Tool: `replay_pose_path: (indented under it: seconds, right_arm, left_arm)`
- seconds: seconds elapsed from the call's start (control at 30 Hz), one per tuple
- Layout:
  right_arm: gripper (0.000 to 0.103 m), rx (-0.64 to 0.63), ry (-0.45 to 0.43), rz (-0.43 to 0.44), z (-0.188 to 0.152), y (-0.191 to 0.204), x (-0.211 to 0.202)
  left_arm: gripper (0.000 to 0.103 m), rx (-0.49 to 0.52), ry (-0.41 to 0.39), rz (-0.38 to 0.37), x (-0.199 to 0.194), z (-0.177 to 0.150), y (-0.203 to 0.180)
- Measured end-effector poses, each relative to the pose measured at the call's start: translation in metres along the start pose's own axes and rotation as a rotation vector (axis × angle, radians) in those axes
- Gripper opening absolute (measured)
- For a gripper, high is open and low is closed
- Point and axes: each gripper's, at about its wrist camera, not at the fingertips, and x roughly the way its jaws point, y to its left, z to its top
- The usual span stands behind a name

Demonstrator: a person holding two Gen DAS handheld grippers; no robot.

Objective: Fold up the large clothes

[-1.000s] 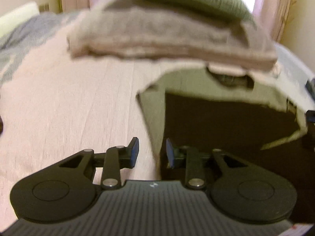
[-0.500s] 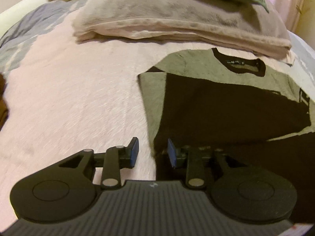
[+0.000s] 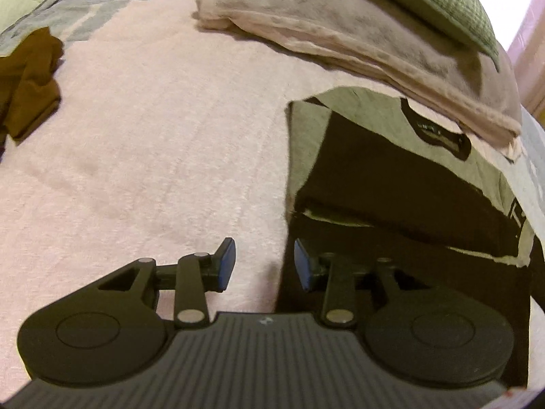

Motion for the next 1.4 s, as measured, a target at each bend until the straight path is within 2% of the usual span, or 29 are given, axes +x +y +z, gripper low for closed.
replay_pose_path:
  seconds: [0.1, 0.13, 0.23, 0.33, 0.4, 0.43, 0.47, 0.5, 0.53, 0.6, 0.67, 0.73, 0.8, 0.93, 1.0, 1.07, 1.17, 1.2, 1.23, 1.27, 1.3, 1.33, 1.37, 1.4]
  right_arm:
    - [0.003, -0.338, -0.081, 0.048, -0.023, 0.09, -0.024]
    - [0.003, -0.436, -0.093, 0.097, -0.038, 0.122, -0.035]
    - [0.003, -0.681, -0.094, 0.332, -0.104, 0.213, -0.077]
    - [0.003, -0.895, -0.006, 0.621, -0.196, 0.272, -0.133]
    - [0.004, -1.039, 0.112, 0.802, -0.264, 0.291, -0.165]
    - [0.014, -1.123, 0.185, 0.863, -0.297, 0.294, -0.173]
    - [0.042, -1.266, 0.281, 0.879, -0.339, 0.297, -0.176]
    - [0.057, -1.385, 0.335, 0.835, -0.375, 0.293, -0.172]
    - [0.066, -1.49, 0.361, 0.77, -0.407, 0.283, -0.165]
    - [0.066, -1.655, 0.42, 0.644, -0.448, 0.254, -0.144]
    - [0.065, -1.707, 0.459, 0.532, -0.45, 0.223, -0.122]
    - [0.065, -1.692, 0.474, 0.437, -0.43, 0.202, -0.104]
    - [0.065, -1.654, 0.466, 0.362, -0.395, 0.188, -0.087]
    - [0.065, -1.704, 0.315, 0.263, -0.342, 0.187, -0.058]
    - [0.065, -1.77, 0.213, 0.242, -0.327, 0.185, -0.052]
    - [0.065, -1.842, 0.144, 0.251, -0.32, 0.178, -0.048]
    - [0.065, -1.946, 0.056, 0.305, -0.324, 0.173, -0.043]
    - [0.063, -1.977, 0.024, 0.321, -0.324, 0.169, -0.044]
    - [0.053, -2.009, -0.012, 0.335, -0.33, 0.169, -0.038]
    - [0.032, -2.051, -0.041, 0.342, -0.336, 0.166, -0.034]
    - [0.018, -2.084, -0.045, 0.346, -0.339, 0.163, -0.035]
    - [0.002, -2.104, -0.042, 0.362, -0.34, 0.163, -0.033]
    - [0.002, -2.101, -0.07, 0.376, -0.337, 0.164, -0.033]
    - [0.002, -2.081, -0.1, 0.39, -0.332, 0.166, -0.035]
  left_arm:
    - [0.033, -0.02, -0.009, -0.003, -0.007, -0.002, 0.014]
    - [0.033, -0.028, -0.008, -0.004, -0.009, -0.003, 0.019]
    - [0.032, -0.056, -0.006, -0.006, -0.013, -0.006, 0.033]
    - [0.032, -0.093, -0.001, -0.017, -0.015, -0.009, 0.045]
    - [0.032, -0.118, -0.001, -0.028, -0.017, -0.012, 0.051]
    - [0.032, -0.128, 0.001, -0.035, -0.017, -0.014, 0.054]
    - [0.032, -0.137, 0.004, -0.04, -0.017, -0.016, 0.056]
    - [0.032, -0.146, 0.014, -0.043, -0.015, -0.019, 0.057]
    - [0.032, -0.152, 0.024, -0.047, -0.013, -0.021, 0.059]
    - [0.032, -0.158, 0.038, -0.059, -0.009, -0.025, 0.06]
    - [0.032, -0.147, 0.044, -0.077, -0.005, -0.027, 0.059]
    - [0.032, -0.129, 0.045, -0.098, 0.001, -0.026, 0.057]
    - [0.032, -0.13, 0.048, -0.12, 0.011, -0.023, 0.054]
    - [0.036, -0.165, 0.048, -0.178, 0.034, -0.011, 0.046]
    - [0.049, -0.182, 0.041, -0.198, 0.045, -0.003, 0.043]
    - [0.053, -0.212, 0.024, -0.204, 0.052, 0.003, 0.043]
    - [0.054, -0.24, 0.011, -0.209, 0.061, 0.011, 0.045]
    - [0.051, -0.241, 0.007, -0.211, 0.063, 0.013, 0.044]
    - [0.049, -0.232, 0.004, -0.213, 0.065, 0.015, 0.043]
    - [0.03, -0.212, 0.0, -0.217, 0.065, 0.017, 0.041]
    - [0.0, -0.179, 0.0, -0.231, 0.066, 0.02, 0.037]
    - [0.0, -0.141, -0.008, -0.216, 0.065, 0.024, 0.031]
    - [0.0, -0.103, -0.029, -0.201, 0.061, 0.028, 0.026]
    - [0.0, -0.068, -0.085, -0.203, 0.052, 0.033, 0.021]
